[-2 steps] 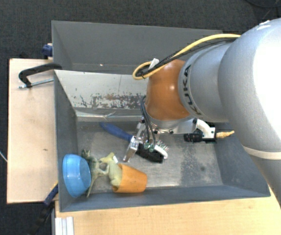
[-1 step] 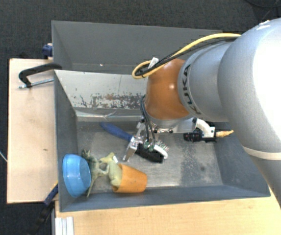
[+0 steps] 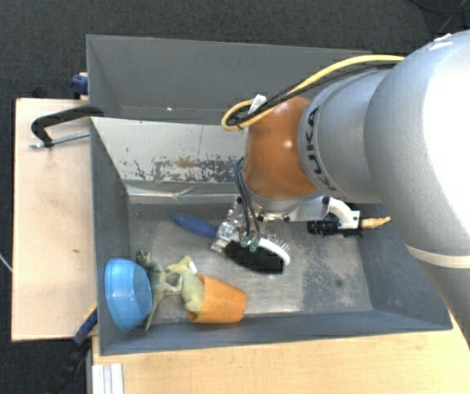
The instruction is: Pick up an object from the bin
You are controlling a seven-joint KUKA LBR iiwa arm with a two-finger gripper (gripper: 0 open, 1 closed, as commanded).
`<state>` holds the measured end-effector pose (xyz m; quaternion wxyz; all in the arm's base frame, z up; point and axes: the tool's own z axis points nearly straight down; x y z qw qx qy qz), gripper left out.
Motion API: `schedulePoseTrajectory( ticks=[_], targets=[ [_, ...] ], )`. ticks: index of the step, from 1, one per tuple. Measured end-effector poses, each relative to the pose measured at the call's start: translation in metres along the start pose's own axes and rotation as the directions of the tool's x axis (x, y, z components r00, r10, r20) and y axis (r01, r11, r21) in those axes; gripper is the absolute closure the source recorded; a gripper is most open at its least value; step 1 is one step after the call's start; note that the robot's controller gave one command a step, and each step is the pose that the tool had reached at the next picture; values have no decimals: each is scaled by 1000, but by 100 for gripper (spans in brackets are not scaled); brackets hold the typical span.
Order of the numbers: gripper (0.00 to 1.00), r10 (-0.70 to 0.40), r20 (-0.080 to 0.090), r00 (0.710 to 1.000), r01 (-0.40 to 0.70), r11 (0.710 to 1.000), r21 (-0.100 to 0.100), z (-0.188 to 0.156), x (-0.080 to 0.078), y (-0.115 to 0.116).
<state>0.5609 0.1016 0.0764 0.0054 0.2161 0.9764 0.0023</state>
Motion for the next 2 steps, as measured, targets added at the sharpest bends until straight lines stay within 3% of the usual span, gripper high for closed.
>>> schedulePoseTrajectory(
  ticks=[1, 2],
  targets=[
    [100, -2, -1, 1000, 2, 1000, -1, -86, -3, 2],
    [100, -4, -4, 1000, 4, 1000, 1, -117, -4, 4]
  ],
)
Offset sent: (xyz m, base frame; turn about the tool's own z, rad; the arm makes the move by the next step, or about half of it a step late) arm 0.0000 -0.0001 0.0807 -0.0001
